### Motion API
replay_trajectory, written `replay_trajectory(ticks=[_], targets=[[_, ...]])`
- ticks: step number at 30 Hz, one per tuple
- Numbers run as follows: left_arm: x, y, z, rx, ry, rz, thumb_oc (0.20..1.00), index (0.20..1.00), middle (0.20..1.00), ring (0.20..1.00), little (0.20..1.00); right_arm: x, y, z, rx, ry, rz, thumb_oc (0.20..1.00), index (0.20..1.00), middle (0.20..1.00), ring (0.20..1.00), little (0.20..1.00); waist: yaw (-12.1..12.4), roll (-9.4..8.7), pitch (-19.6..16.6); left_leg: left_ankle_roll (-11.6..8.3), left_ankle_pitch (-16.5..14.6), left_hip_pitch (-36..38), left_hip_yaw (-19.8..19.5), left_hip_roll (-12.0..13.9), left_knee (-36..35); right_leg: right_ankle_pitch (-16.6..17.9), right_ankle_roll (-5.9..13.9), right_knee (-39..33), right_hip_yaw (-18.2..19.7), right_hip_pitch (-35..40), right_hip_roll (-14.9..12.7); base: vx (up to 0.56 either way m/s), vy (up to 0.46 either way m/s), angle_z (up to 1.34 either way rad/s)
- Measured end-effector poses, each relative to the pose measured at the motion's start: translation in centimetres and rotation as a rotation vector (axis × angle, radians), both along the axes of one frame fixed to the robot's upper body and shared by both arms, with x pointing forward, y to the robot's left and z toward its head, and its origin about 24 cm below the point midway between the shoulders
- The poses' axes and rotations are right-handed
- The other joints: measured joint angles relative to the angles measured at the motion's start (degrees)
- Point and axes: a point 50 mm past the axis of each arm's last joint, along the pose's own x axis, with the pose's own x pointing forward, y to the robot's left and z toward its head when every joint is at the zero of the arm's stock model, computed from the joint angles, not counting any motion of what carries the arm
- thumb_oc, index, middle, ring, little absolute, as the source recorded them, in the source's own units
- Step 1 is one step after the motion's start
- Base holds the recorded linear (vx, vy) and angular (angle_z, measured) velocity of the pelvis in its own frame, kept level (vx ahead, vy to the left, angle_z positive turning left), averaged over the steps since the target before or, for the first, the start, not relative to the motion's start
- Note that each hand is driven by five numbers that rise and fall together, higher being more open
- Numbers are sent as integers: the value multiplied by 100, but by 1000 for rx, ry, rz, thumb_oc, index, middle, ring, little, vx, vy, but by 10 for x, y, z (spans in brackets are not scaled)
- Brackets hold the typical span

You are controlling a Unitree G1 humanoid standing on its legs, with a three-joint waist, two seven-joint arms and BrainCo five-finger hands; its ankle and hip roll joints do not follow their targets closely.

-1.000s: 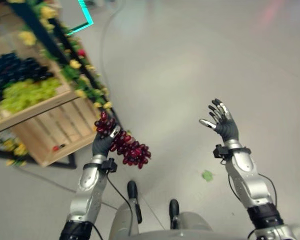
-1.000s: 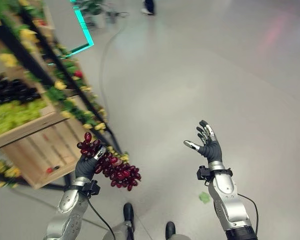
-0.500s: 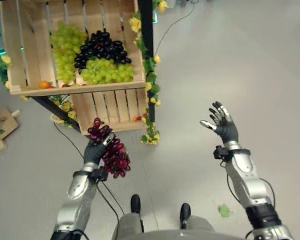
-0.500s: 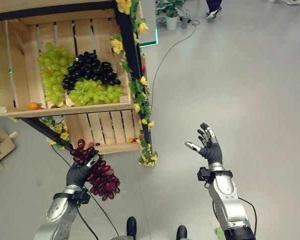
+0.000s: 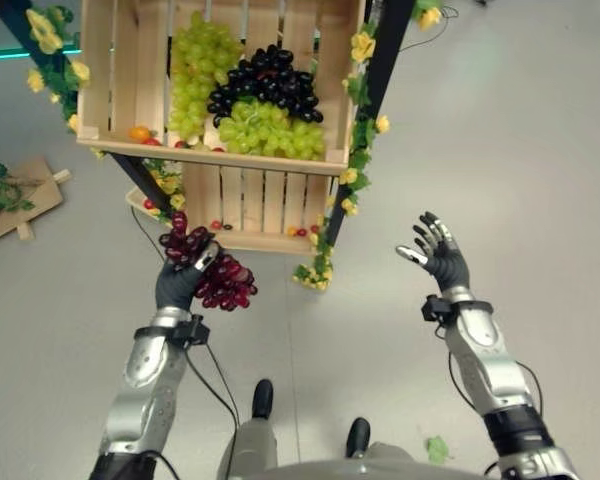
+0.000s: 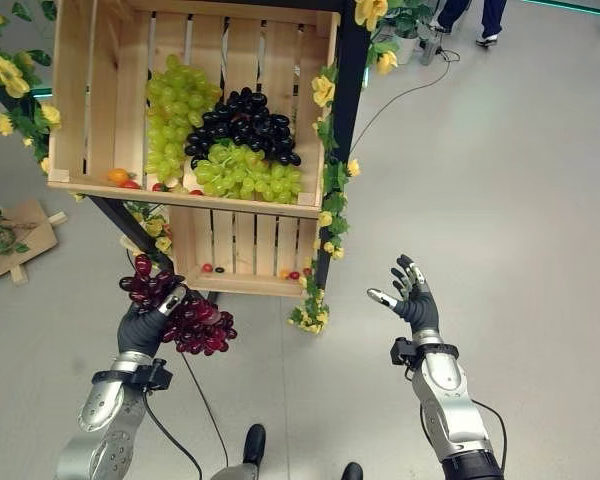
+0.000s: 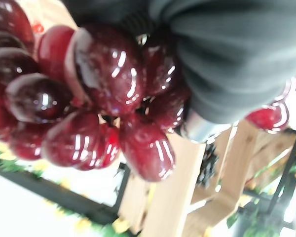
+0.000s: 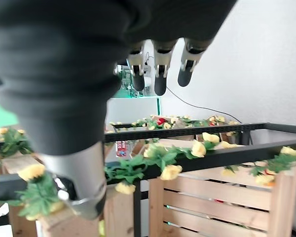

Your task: Pick up the fruits from the basket on one side to the basket on the other side

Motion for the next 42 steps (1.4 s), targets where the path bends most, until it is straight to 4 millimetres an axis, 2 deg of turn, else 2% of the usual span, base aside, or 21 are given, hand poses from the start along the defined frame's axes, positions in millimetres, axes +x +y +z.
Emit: replay_trajectory(ticks=[10, 16, 21, 23, 26, 31, 34, 35, 42], targets=[[12, 2, 61, -76, -259, -1, 200, 200, 200, 200, 200, -4, -1, -38, -15, 179, -1, 1000, 1000, 1000, 1000, 1000, 121, -50, -21, 1, 9, -103, -24, 4, 63, 1, 0, -6, -1, -59, 10, 6, -11, 1], [22, 8, 96, -8, -364, -3, 200, 200, 200, 200, 200, -6, 2, -56, -27, 272, 30, 1000, 1000, 1000, 1000, 1000, 110, -56, -27, 0, 10, -97, -17, 8, 62, 1, 0, -16, 1, -56, 10, 0, 0, 0], [35, 2, 156, 122, -533, -86, 200, 200, 200, 200, 200, -3, 13, -68, -47, 334, 90, 1000, 1000, 1000, 1000, 1000, 94, -86, -54, -7, 15, -58, -6, 16, 66, 3, -1, -18, 8, -17, 17, 0, 0, 0], [39, 0, 170, 134, -569, -113, 200, 200, 200, 200, 200, -5, 15, -74, -50, 366, 104, 1000, 1000, 1000, 1000, 1000, 86, -90, -61, -9, 16, -5, -7, 14, 62, 3, -1, -26, 8, 37, 13, 0, 0, 0], [48, 1, 185, 180, -563, -134, 200, 200, 200, 200, 200, -7, 22, -83, -52, 408, 132, 1000, 1000, 1000, 1000, 1000, 24, -89, -132, -10, 17, 16, -5, 17, 60, 4, -1, -43, 7, 65, 19, 0, 0, 0], [75, 6, 191, 190, -483, -132, 200, 200, 200, 200, 200, -13, 35, -95, -48, 462, 177, 1000, 1000, 1000, 1000, 1000, -122, -79, -263, -11, 18, 17, 12, 16, 59, 11, -1, -64, 11, 67, 13, 0, 0, 0], [81, 11, 191, 178, -455, -114, 200, 200, 200, 200, 200, -14, 40, -98, -43, 473, 192, 1000, 1000, 1000, 1000, 1000, -207, -77, -283, -12, 19, 15, 16, 10, 52, 29, 0, -100, 15, 73, 11, 6, 2, -1], [91, 11, 193, 216, -417, -107, 200, 200, 200, 200, 200, -15, 39, -100, -45, 486, 187, 1000, 1000, 1000, 1000, 1000, -187, -74, -294, -13, 21, 13, 19, 17, 52, 40, -6, -111, 17, 72, 22, 0, 0, 0], [122, 39, 211, 295, -314, 61, 200, 200, 200, 200, 200, -16, 51, -102, -43, 490, 224, 1000, 1000, 1000, 1000, 1000, -394, -14, -346, -12, 22, 17, 83, 21, 31, 59, 0, -142, 24, 52, 8, -1, 4, -3]])
